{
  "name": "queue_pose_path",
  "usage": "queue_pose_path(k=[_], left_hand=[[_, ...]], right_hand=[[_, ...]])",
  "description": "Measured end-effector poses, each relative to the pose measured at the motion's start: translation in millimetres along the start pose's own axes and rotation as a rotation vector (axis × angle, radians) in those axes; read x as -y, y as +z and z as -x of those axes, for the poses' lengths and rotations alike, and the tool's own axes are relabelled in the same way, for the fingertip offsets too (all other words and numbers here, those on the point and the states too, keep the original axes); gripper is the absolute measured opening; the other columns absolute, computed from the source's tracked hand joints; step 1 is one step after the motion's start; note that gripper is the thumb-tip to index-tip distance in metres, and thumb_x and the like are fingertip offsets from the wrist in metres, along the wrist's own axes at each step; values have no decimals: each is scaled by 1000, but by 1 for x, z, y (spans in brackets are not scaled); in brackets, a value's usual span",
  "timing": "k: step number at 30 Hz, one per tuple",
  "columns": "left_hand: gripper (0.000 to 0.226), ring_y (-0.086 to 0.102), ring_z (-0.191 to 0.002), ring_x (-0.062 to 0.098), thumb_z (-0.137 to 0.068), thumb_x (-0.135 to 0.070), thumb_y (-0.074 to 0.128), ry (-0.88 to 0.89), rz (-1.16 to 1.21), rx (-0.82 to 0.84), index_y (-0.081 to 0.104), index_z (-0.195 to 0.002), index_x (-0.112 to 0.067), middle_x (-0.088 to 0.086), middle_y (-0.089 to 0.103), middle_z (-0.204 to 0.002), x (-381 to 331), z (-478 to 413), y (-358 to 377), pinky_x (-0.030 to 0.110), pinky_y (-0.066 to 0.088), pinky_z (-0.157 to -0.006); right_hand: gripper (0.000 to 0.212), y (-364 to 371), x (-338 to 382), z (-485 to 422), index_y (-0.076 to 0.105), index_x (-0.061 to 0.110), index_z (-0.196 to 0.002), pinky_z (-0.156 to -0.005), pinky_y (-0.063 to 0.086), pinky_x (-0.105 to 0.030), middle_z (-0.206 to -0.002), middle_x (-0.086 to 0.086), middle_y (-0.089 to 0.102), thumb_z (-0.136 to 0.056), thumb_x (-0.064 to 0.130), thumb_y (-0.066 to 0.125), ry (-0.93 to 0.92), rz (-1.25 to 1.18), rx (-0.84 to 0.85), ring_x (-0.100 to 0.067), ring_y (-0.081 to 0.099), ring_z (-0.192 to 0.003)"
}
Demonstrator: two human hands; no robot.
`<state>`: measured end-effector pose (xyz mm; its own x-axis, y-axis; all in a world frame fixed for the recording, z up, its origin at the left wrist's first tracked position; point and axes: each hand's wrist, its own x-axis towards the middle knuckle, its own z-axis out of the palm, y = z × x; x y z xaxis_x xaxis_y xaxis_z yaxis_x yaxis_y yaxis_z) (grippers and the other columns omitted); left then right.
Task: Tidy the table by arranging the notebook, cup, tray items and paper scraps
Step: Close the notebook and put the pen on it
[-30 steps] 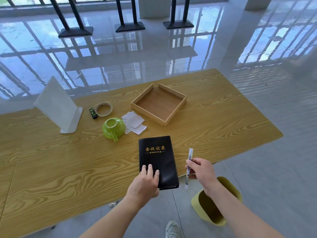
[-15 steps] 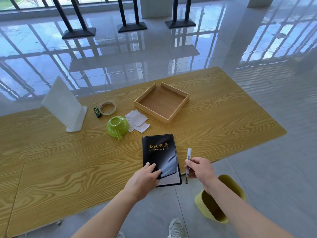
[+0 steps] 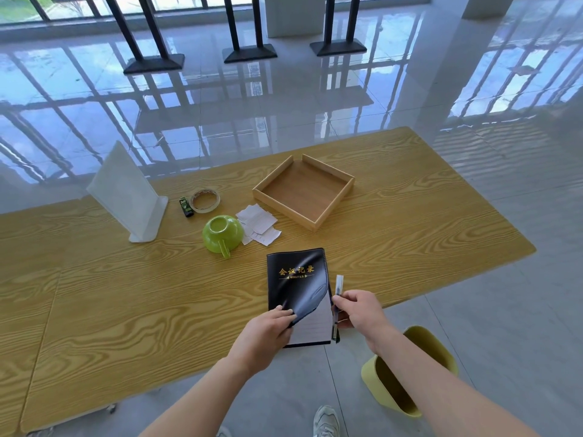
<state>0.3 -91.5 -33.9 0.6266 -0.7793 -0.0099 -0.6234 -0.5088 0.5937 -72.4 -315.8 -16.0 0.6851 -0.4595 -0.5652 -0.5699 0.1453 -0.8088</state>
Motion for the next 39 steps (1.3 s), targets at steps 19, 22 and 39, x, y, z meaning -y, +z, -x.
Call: queue_pose_path(k=[19, 22, 39], left_hand=[[44, 28, -57, 6, -90, 1, 61, -329, 350, -435, 39, -65, -28, -15, 36, -59, -18, 27, -3, 20, 27, -52], [35, 29, -58, 5, -90, 1, 61, -354, 371, -444, 44, -66, -18, -16, 37, -60, -17, 30, -1, 23, 29, -53], [34, 52, -67, -4, -89, 0, 64, -365, 345, -421, 62, -84, -33, -25, 59, -73, -17, 36, 5, 11, 41, -64]], right_hand=[[18, 67, 22, -28, 61, 2, -108, -67, 60, -41, -82, -17, 68, -91, -1, 58, 93, 8, 89, -24, 62, -63], [25, 72, 23, -26, 59, -2, -114, -65, 58, -35, -91, -18, 69, -93, -8, 47, 111, -93, 147, -25, 63, -67], [31, 54, 11, -22, 55, -6, -118, -87, 57, -46, -111, -28, 68, -92, -14, 40, 266, -532, 171, -40, 68, -97]])
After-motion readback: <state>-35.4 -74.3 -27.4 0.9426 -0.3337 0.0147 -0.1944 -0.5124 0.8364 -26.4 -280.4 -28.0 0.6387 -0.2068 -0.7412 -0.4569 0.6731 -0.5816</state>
